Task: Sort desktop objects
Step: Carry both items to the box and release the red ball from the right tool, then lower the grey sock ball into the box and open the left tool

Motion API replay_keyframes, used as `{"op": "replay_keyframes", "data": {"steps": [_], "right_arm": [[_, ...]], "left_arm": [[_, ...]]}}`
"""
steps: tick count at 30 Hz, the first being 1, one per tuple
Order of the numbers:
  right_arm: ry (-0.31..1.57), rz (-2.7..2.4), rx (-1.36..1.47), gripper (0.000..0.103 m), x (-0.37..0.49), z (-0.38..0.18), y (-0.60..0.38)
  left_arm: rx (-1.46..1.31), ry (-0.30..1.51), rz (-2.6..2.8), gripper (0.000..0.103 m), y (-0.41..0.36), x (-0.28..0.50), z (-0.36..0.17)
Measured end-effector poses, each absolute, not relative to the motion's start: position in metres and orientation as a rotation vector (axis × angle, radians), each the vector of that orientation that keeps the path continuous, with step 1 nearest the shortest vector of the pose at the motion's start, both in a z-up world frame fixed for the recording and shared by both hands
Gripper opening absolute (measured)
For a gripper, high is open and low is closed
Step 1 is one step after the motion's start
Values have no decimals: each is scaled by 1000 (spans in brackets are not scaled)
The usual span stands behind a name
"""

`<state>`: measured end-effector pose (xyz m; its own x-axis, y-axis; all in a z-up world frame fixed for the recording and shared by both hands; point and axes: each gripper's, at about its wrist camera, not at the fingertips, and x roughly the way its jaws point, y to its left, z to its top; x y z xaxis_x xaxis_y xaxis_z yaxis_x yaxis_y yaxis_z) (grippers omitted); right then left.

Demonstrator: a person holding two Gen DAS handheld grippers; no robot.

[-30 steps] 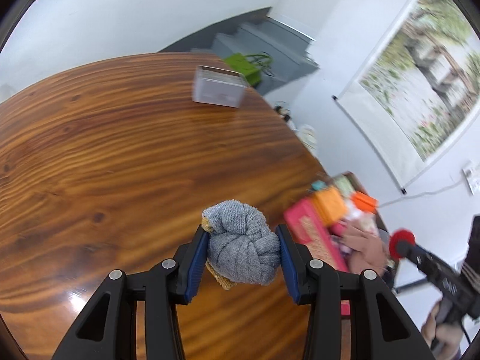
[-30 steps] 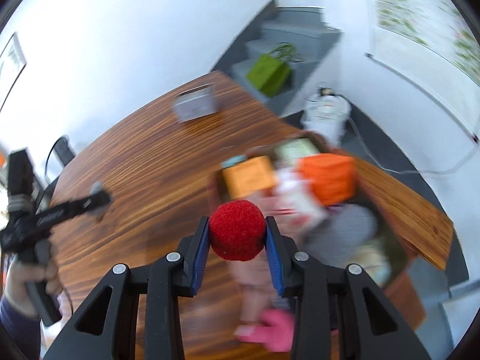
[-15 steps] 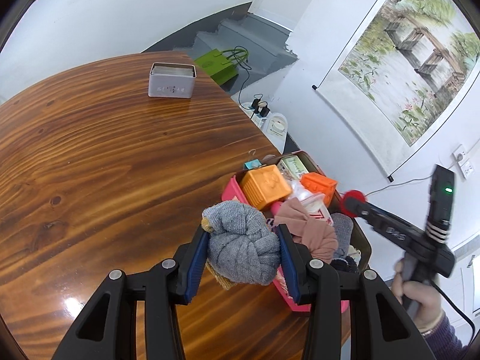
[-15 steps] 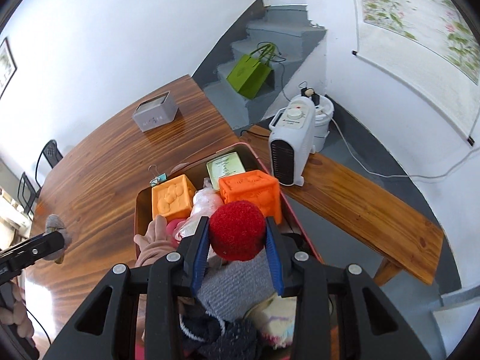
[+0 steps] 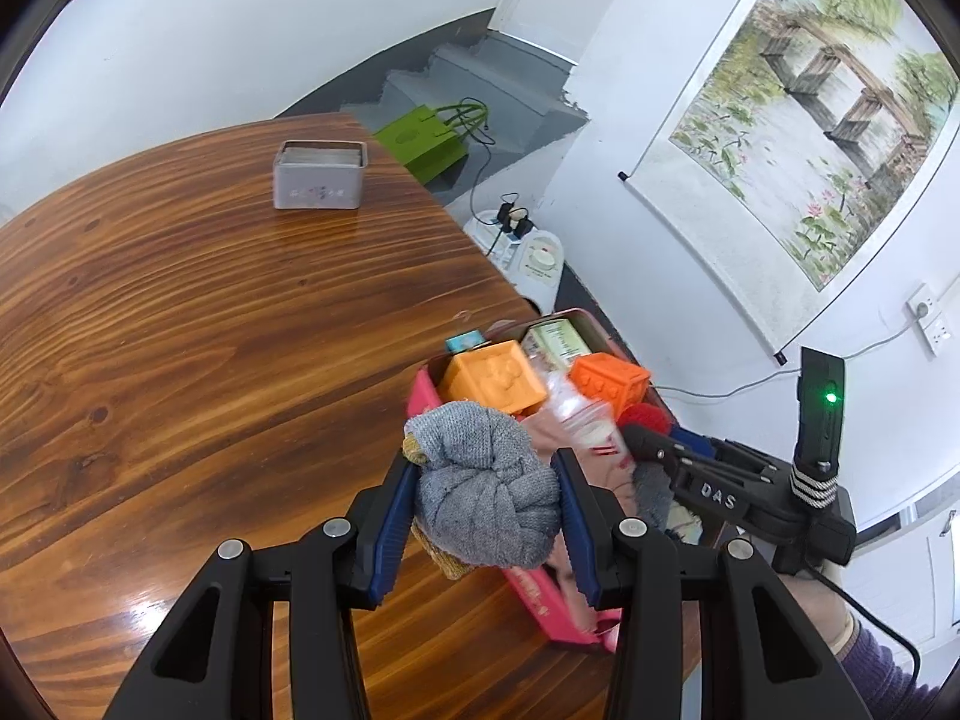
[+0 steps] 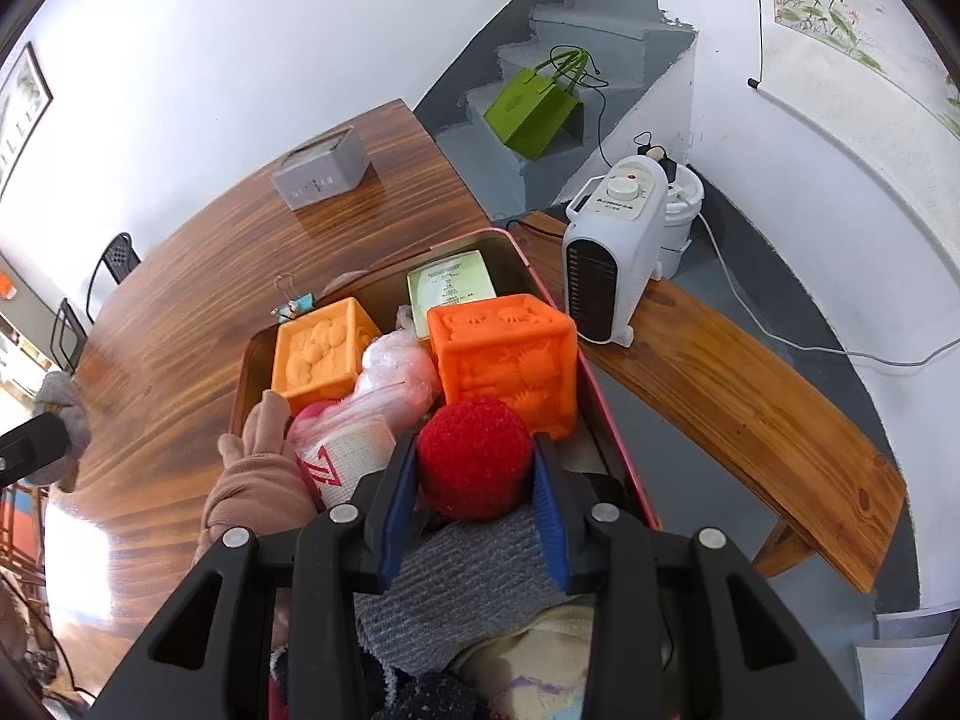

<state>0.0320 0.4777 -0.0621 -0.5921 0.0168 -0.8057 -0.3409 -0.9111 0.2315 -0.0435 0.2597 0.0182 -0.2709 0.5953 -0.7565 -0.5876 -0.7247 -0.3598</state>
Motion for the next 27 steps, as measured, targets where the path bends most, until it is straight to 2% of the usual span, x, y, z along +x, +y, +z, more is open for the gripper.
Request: {"op": "replay_keyframes", "data": {"steps": [2, 4, 5, 17, 22, 27], "right_arm": [[591, 2592, -1271, 54, 41, -55, 481], [590, 2593, -1223, 70, 50, -47, 484], [591, 2593, -1199, 71, 55, -42, 486], [654, 2573, -1115, 72, 93, -21, 498], [632, 2572, -1129, 72, 98, -21, 493], [633, 2573, -1148, 72, 99, -23, 491]], "left_arm": [[-1212, -1, 2034, 46, 271, -45, 20], [-1200, 9, 2023, 46, 284, -46, 22], [-1194, 14, 2019, 46, 290, -47, 22], [-1213, 135, 1955, 46, 370, -66, -13], [-1268, 165, 1957, 46, 379, -72, -36], [-1259, 162, 2013, 49, 365, -67, -24]]}}
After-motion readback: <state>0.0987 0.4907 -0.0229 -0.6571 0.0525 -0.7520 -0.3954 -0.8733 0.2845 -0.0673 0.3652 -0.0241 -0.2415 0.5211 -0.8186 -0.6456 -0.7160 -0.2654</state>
